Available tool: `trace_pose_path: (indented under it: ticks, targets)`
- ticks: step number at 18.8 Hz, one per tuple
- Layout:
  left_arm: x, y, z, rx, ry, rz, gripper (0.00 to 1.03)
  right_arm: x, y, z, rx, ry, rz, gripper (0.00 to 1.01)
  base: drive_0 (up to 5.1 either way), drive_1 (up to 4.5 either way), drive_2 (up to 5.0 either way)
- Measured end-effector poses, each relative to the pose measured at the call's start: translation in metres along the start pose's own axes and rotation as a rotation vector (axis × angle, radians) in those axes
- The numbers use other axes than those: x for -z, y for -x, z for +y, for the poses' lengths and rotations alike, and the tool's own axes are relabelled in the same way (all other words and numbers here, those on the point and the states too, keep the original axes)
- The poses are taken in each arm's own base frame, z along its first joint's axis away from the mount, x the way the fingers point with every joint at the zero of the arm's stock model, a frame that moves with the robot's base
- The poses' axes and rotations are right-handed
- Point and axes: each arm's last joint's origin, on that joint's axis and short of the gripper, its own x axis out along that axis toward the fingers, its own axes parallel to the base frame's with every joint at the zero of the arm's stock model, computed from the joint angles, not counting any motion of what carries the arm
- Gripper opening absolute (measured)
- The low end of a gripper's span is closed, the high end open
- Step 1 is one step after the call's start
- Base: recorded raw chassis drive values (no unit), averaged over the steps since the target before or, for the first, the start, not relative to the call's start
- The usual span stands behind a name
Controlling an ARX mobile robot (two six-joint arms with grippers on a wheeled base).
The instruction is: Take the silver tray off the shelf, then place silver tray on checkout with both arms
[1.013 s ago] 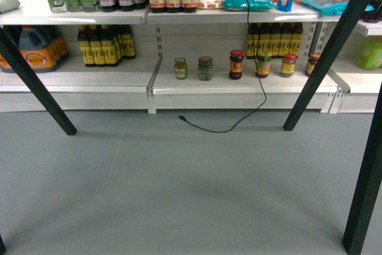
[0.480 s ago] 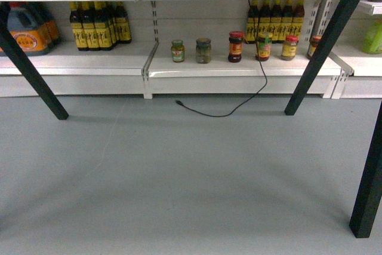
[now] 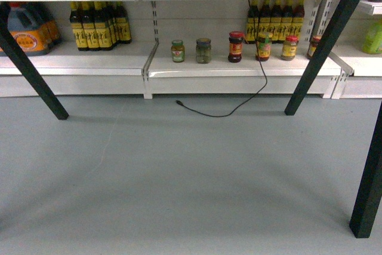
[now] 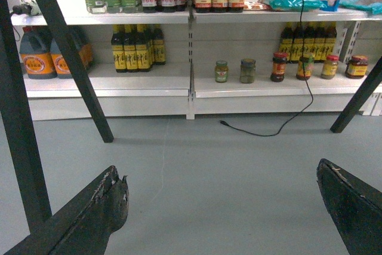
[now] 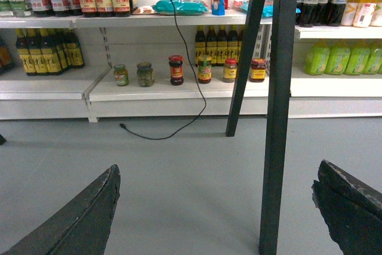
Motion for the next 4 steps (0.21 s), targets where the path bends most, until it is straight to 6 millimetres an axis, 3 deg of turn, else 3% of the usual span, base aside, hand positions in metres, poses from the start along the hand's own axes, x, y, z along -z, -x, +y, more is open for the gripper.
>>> trace_pose_path:
  ticks: [4]
  targets:
    - [0.0000, 0.0000, 0.0000, 0.000, 0.000, 0.000, 0.98, 0.0000, 0.0000, 0.0000, 0.000, 0.000, 0.000, 0.98, 0.0, 0.00, 0.0]
